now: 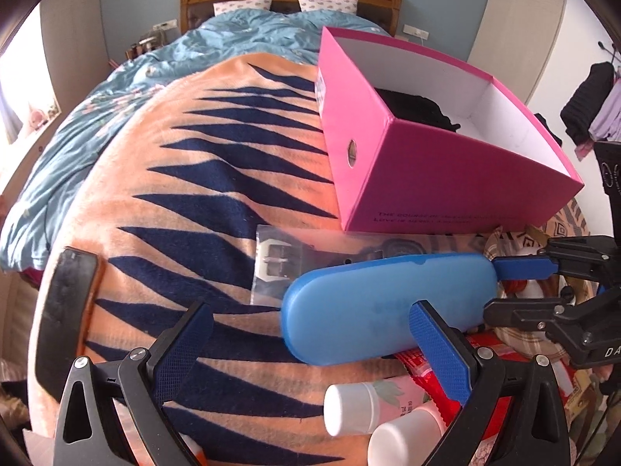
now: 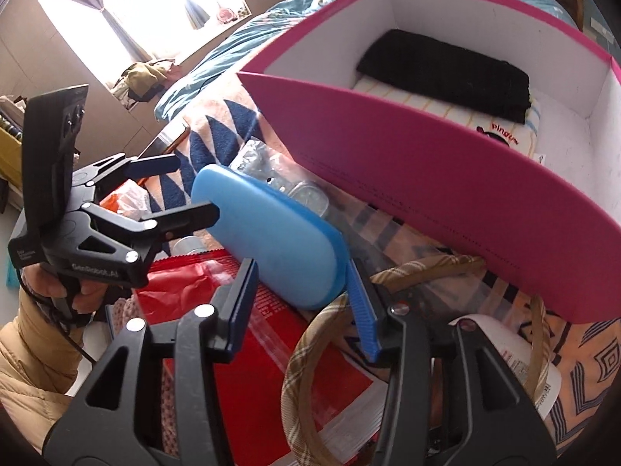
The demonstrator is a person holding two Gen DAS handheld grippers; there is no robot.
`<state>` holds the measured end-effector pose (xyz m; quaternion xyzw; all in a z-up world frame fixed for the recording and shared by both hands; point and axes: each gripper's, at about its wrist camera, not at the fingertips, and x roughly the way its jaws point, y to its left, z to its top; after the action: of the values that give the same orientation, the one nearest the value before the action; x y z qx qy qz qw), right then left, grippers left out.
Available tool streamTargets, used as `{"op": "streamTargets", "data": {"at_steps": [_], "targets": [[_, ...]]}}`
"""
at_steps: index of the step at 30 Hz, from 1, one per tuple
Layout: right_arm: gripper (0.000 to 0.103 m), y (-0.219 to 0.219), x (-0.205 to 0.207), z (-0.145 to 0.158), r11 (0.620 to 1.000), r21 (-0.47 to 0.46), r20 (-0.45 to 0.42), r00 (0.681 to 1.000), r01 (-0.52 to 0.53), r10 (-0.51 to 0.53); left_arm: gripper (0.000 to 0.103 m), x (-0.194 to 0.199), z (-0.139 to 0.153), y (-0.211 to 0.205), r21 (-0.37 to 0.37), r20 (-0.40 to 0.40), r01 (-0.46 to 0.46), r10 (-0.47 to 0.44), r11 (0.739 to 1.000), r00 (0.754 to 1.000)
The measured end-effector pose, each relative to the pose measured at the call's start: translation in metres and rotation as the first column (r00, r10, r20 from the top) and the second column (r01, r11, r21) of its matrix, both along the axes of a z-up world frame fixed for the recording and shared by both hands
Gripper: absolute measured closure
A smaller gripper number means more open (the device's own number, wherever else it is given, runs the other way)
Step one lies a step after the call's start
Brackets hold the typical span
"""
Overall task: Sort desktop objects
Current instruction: 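Close the right gripper on the blue glasses case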
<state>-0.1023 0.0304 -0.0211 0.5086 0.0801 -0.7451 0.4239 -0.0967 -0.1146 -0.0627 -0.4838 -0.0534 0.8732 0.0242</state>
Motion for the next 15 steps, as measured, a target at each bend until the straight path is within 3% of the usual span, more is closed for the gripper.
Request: {"op": "streamTargets", "data": {"at_steps": [8, 11, 15], "targets": [[0.050, -0.011, -0.007, -0.006, 1.000, 0.018, 0.037, 0.999, 0.001, -0.001, 0.008, -0.004, -0.004, 0.002, 0.076, 0.023, 0.057, -0.059, 0.995, 0.998], [0.044, -0.013, -0.005, -0.007, 1.000, 0.020, 0.047, 0.999, -0.014, 0.013, 0.009, -0.006, -0.005, 0.004, 0.080, 0.031, 0.066, -0.069, 0.995, 0.997], [0.044, -0.013, -0.007, -0.010, 1.000, 0.003, 0.076, 0.997, 0.012, -0.012, 0.009, -0.006, -0.006, 0.003, 0.089, 0.035, 0.075, -0.078, 0.993, 0.996]]}}
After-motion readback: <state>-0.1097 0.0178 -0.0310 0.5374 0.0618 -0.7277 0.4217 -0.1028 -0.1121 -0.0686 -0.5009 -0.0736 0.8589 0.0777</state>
